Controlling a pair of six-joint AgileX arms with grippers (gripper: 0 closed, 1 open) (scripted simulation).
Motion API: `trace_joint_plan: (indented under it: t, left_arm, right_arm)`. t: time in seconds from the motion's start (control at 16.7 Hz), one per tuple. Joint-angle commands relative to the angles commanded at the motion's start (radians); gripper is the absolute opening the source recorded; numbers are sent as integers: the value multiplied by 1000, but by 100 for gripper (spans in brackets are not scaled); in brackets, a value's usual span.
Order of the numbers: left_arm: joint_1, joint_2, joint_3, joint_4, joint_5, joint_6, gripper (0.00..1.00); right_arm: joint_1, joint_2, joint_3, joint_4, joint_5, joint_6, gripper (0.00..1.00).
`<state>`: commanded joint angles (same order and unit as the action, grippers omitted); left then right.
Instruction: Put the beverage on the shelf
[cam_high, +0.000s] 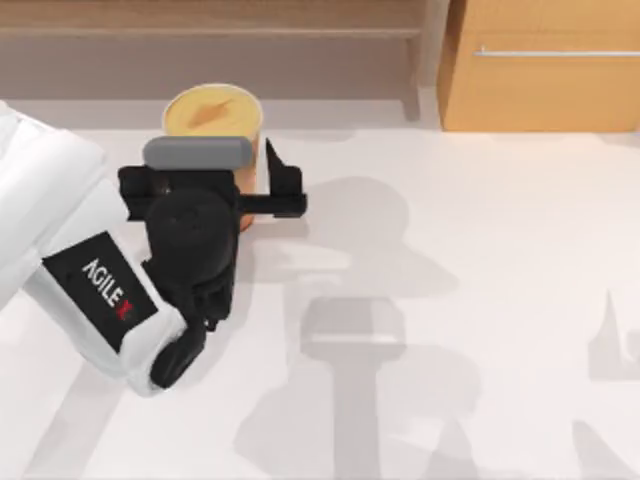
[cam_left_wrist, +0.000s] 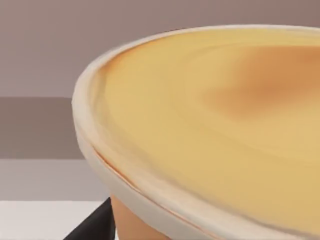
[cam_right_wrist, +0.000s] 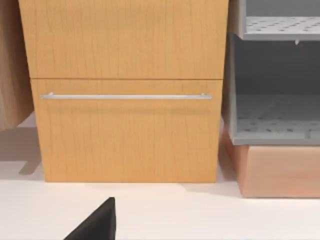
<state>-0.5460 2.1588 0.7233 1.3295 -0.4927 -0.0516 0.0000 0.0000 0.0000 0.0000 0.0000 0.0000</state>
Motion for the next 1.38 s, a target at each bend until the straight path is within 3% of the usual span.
trace_joint_plan:
  t: [0.12, 0.9, 1.38]
  left_arm:
    - [0, 0, 0, 0, 0, 0, 100]
    - [0, 0, 0, 0, 0, 0, 2]
    - [0, 0, 0, 0, 0, 0, 0]
  right_arm:
    - [0, 0, 0, 0, 0, 0, 100]
    - [0, 0, 0, 0, 0, 0, 100]
    - [0, 0, 0, 0, 0, 0, 100]
